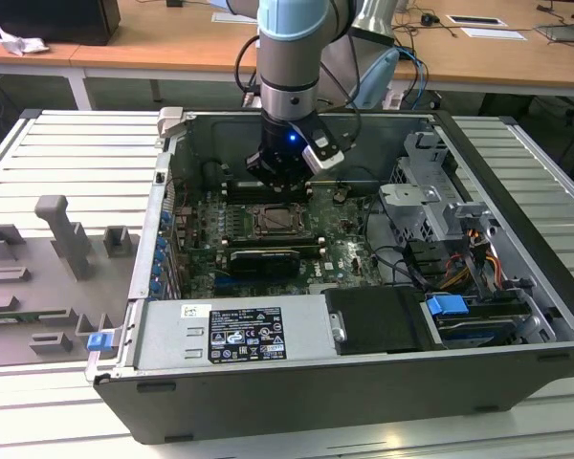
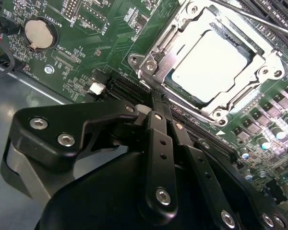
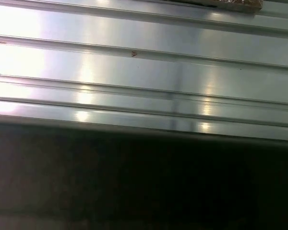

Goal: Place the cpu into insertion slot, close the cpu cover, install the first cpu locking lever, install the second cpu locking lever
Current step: 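Install the first cpu locking lever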

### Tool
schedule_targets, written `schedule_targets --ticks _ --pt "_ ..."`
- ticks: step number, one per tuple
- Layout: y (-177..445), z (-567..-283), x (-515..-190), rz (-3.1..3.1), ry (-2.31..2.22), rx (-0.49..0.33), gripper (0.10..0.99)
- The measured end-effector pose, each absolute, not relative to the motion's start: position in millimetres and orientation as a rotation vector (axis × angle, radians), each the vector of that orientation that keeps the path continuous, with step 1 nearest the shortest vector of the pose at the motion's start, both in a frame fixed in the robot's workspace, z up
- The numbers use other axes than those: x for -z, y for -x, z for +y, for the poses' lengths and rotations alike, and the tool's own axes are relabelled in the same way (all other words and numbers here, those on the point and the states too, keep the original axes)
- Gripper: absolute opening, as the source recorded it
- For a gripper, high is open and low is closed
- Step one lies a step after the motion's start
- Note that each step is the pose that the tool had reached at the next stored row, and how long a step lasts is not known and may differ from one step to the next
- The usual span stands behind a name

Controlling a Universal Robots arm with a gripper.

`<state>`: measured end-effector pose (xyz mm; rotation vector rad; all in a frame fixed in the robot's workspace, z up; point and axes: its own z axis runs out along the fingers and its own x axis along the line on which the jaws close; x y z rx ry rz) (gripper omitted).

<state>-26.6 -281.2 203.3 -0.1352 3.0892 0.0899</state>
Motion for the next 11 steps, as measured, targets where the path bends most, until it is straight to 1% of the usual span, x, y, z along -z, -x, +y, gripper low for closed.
schedule_targets --ticks 11 --pt "26.7 -285.6 -202.1 3.089 0.135 -0.096 0.106"
